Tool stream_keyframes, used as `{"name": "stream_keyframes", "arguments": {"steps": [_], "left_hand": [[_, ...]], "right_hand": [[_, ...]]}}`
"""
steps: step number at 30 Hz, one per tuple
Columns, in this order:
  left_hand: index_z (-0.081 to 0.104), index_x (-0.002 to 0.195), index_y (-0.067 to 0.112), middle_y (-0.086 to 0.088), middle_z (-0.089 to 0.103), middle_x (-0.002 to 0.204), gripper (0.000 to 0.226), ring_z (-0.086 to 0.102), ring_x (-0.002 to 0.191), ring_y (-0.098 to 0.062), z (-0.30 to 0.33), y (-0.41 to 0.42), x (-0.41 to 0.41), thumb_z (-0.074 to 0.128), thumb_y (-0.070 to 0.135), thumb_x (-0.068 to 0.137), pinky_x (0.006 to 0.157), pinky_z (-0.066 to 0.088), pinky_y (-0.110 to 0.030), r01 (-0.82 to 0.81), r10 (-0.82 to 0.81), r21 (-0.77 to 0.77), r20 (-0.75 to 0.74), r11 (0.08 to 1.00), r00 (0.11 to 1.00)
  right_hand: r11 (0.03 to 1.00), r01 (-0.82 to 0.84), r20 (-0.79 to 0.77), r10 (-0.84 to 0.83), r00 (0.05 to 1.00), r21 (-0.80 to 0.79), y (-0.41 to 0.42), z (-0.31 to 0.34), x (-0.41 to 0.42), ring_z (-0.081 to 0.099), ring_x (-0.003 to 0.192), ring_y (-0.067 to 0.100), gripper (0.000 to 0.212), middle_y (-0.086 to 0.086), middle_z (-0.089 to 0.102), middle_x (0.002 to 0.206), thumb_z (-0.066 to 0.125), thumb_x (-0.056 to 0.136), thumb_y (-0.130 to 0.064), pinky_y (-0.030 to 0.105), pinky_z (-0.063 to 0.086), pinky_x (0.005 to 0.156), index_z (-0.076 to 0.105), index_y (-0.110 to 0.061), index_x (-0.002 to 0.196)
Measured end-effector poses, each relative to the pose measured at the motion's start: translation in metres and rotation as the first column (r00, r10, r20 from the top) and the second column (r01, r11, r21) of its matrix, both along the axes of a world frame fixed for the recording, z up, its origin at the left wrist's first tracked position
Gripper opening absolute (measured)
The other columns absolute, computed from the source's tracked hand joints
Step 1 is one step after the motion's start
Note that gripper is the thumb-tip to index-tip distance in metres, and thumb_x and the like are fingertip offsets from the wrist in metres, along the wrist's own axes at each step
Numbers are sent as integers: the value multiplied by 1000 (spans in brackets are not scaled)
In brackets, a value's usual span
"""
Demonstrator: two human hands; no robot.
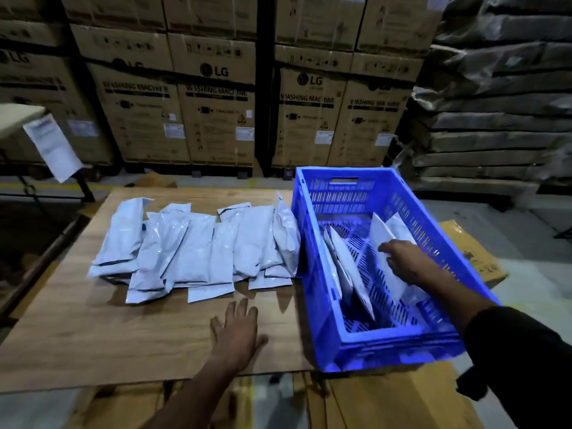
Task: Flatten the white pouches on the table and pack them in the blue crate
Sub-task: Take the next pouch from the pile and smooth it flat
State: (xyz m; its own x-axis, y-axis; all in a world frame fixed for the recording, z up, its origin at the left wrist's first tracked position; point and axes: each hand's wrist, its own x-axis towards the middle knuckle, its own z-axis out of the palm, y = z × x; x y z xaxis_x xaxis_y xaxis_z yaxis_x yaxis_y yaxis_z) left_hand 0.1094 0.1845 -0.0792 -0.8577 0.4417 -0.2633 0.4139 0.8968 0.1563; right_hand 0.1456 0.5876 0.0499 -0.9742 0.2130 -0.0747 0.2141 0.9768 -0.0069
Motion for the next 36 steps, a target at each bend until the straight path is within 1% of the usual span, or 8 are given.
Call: {"name": "stream_keyframes", "arguments": {"steps": [6, 11, 14, 17, 20, 27, 32, 36], "left_hand": [[31, 149, 23, -4, 11, 167, 68, 11, 152, -31, 6, 4, -4, 56, 57, 95, 111, 27, -65, -9, 9, -41, 9, 999, 1000], [36, 143, 23, -2, 18, 162, 65, 16, 148, -28, 8, 5, -3, 59, 59, 93, 109, 30, -65, -14, 14, -30, -4, 999, 1000], [35, 143, 23, -2, 16, 162, 64, 15, 149, -27, 8, 4, 0, 57, 59, 94, 110, 30, -65, -11, 11, -20, -11, 1000, 1000], [32, 145, 24, -2, 10, 166, 62, 9, 152, -28, 5, 3, 2, 53, 57, 97, 112, 26, -66, -27, 27, -3, 5, 1000, 1000], [28, 149, 24, -1, 5, 168, 64, 4, 155, -28, 2, 5, 2, 52, 55, 98, 113, 23, -68, -49, 49, 10, 34, 999, 998], [24, 152, 25, 0, 1, 169, 67, 1, 155, -28, -3, 5, 4, 51, 55, 99, 114, 20, -69, -63, 64, -9, 36, 998, 997], [25, 152, 25, -1, 4, 169, 66, 3, 155, -28, -3, 3, 5, 48, 57, 99, 113, 21, -68, -46, 46, 0, 7, 999, 999], [25, 153, 26, 0, 9, 168, 67, 7, 155, -26, -4, -4, 6, 44, 61, 99, 113, 23, -62, -8, 8, -2, -62, 1000, 998]], "right_hand": [[991, 67, 88, -77, 993, 113, 15, -19, 0, 56, 114, 36, 34, 15, 57, 122, 52, 93, -14, 40, 48, 88, 58, -9, 126], [894, 145, 90, -201, 975, 424, -5, -18, 10, 47, 122, 34, 26, 3, 66, 115, 46, 94, -26, 40, 42, 95, 61, -21, 114], [856, 147, 57, -201, 978, 496, -17, -18, 13, 46, 122, 37, 25, 4, 71, 106, 51, 91, -26, 42, 40, 95, 69, -19, 106], [847, 84, 75, -144, 987, 525, -18, -19, 11, 42, 126, 34, 27, 5, 66, 116, 49, 92, -26, 42, 38, 95, 68, -19, 111], [859, 91, 115, -171, 979, 504, -17, -17, 7, 41, 125, 31, 29, 3, 59, 125, 47, 95, -26, 40, 39, 95, 63, -22, 119], [845, 78, 100, -153, 983, 529, -16, -16, 9, 48, 117, 31, 27, 2, 61, 120, 46, 95, -22, 41, 39, 93, 64, -22, 115], [894, 176, -124, -136, 983, 412, -26, -2, -1, 55, 103, 35, 23, 8, 67, 105, 55, 87, -28, 44, 43, 85, 65, -16, 104], [977, 127, -497, -27, 867, 169, -59, 34, -23, 58, 91, 38, 19, 13, 68, 94, 65, 83, -23, 45, 43, 75, 68, -11, 98]]}}
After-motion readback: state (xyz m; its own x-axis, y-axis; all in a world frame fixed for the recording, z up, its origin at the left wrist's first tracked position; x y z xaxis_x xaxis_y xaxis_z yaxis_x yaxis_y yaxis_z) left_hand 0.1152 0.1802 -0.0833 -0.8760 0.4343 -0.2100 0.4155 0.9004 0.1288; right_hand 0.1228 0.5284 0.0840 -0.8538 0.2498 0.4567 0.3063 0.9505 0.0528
